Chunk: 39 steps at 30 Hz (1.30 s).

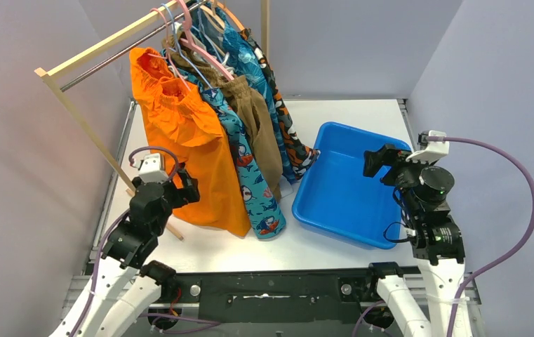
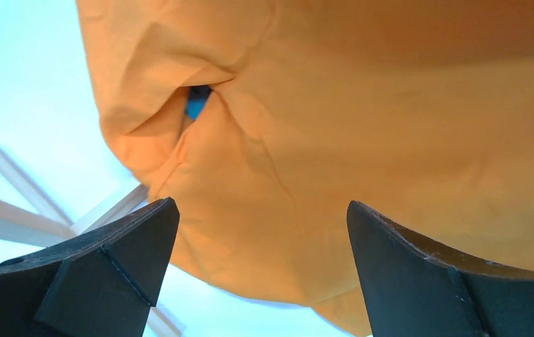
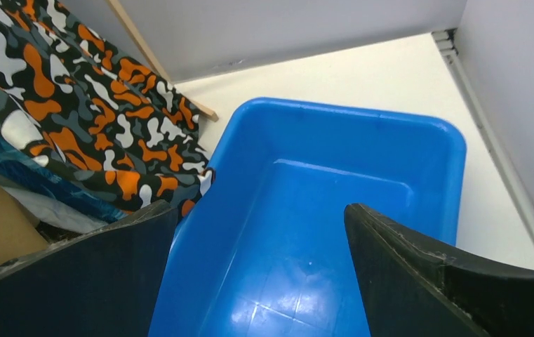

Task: Remove the shorts from the hanger
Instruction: Adjust the clothes rod at the center of the board.

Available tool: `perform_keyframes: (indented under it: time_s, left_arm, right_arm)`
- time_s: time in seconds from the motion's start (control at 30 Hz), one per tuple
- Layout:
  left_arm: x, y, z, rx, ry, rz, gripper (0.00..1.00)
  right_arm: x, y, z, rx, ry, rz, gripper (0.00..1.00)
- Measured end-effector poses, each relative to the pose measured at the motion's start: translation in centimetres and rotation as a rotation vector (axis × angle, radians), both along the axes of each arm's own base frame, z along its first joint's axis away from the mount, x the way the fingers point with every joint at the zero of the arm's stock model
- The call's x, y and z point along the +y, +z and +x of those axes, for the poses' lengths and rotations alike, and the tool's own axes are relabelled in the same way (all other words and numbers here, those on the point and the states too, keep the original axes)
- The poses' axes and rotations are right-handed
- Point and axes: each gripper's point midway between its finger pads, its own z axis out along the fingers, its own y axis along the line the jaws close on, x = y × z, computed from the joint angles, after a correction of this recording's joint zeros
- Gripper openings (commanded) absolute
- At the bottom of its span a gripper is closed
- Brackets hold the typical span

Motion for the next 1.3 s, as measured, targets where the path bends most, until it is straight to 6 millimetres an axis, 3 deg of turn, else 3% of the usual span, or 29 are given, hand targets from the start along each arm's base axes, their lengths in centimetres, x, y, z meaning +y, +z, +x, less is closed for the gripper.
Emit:
perform_keyframes:
  time_s: [0.27,0.43,0.77,1.07,1.17,1.3]
  left_arm:
    - [3.6,-0.3,0.0,0.054,0.152,0.000,0.96]
    - [4.9,0.3,-0.7,0.043,0.198,-0.045,0.97]
    - [5.1,4.2,-3.9,-0.031,0.230,-0.244,0.97]
    - [9.0,7.3,-7.2,-0.042,0.449,-0.257,0.98]
    - [10.6,7.7,-7.2,-0.041,0.532,-0.213,0.98]
    - [12.0,7.2,-5.4,-0.003,0.610,-0.121,0.98]
  right_arm:
    - [0.9,-4.2,0.0,0.113,0.047,0.075,0.96]
    - [1.0,-6.5,-0.2,0.187,0.049,0.118,0.97]
    - [0.8,-10.3,-0.9,0.293,0.004,0.212,0.97]
    - [1.3,-13.7,-0.8,0.410,-0.019,0.289,0.97]
    - [1.5,-14.6,-0.7,0.447,-0.018,0.312,0.98]
    - [1.7,-15.2,-0.9,0.469,-0.021,0.336,0.98]
